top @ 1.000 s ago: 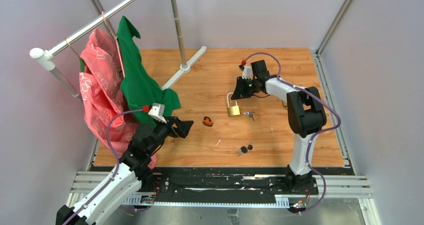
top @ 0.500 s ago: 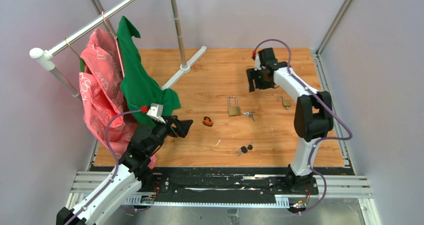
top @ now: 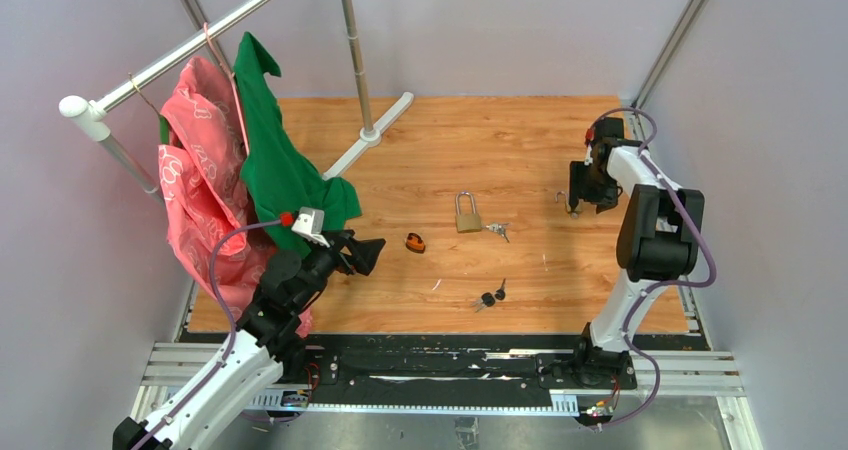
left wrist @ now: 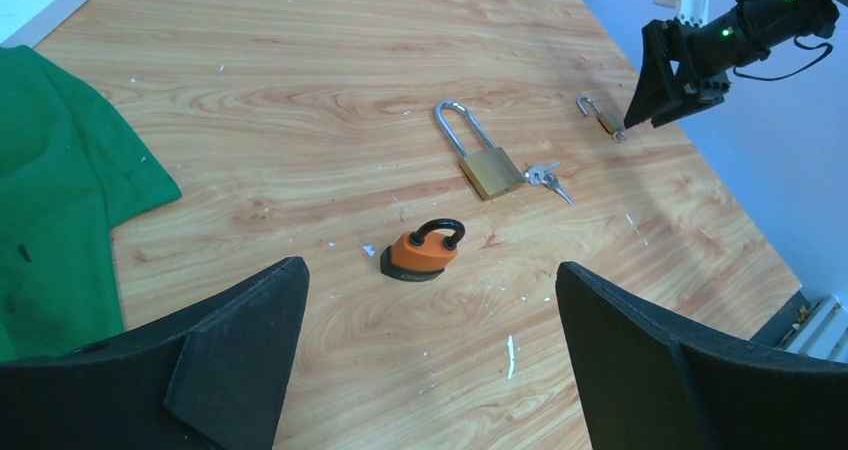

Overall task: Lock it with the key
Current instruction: Pick up the lock from the center of the board.

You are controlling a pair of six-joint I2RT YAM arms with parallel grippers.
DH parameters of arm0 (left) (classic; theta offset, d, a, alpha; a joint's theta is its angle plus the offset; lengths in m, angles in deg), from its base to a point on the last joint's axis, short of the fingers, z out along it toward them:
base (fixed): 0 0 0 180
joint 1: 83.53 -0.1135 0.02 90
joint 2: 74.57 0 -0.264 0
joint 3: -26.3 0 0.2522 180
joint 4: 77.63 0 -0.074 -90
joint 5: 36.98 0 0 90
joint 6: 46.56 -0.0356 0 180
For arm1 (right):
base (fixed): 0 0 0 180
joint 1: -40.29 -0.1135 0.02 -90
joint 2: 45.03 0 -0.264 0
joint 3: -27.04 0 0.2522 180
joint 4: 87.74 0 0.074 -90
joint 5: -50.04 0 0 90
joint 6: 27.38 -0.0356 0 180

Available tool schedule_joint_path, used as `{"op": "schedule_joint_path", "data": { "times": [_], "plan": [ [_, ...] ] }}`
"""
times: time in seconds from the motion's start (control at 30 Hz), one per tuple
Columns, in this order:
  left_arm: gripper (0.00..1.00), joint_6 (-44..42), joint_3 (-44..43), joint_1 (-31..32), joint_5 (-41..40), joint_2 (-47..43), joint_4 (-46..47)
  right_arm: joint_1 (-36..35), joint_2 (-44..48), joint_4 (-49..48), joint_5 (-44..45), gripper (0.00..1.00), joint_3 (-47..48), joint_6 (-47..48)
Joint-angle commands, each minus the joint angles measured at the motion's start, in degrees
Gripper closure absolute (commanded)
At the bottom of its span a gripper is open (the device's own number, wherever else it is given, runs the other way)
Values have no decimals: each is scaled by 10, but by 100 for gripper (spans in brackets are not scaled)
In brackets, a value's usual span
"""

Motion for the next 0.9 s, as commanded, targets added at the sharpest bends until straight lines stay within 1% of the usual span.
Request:
{"op": "schedule_joint_path", "data": {
  "times": [0.0, 0.17, 0.27, 0.33, 0.47, 0.67, 0.7, 0.73, 0.77, 0.8, 0.83, 0.87],
  "plan": [
    [0, -4, 10, -5, -10, -6, 17, 3, -28, 14, -46, 39, 16, 36],
    [0, -5, 10, -5, -10, -7, 17, 3, -49, 9, -97, 38, 26, 49],
    [0, -5, 10, -5, -11, -5, 17, 3, -68, 9, -89, 38, 37, 48],
    [0, -6, 10, -5, -11, -6, 17, 3, -79, 9, -86, 40, 42, 52],
    [0, -7, 10, -5, -10, -7, 18, 3, -90, 13, -78, 46, 47, 53],
    [0, -6, 11, -5, -10, -6, 17, 3, -96, 14, -77, 49, 47, 56],
    [0, -5, 11, -5, -10, -6, 17, 3, -99, 16, -74, 51, 48, 57],
    [0, -6, 11, -5, -10, -6, 17, 3, -102, 18, -72, 59, 50, 59],
    [0, -7, 11, -5, -10, -5, 17, 3, -103, 21, -70, 72, 50, 59],
    [0, -6, 11, -5, -10, -6, 17, 3, -102, 20, -72, 87, 49, 59],
    [0, -6, 11, -5, -10, -6, 17, 3, -96, 16, -80, 96, 44, 57],
    [0, -7, 11, -5, -10, -7, 17, 3, -89, 7, -85, 100, 36, 56]
  ]
}}
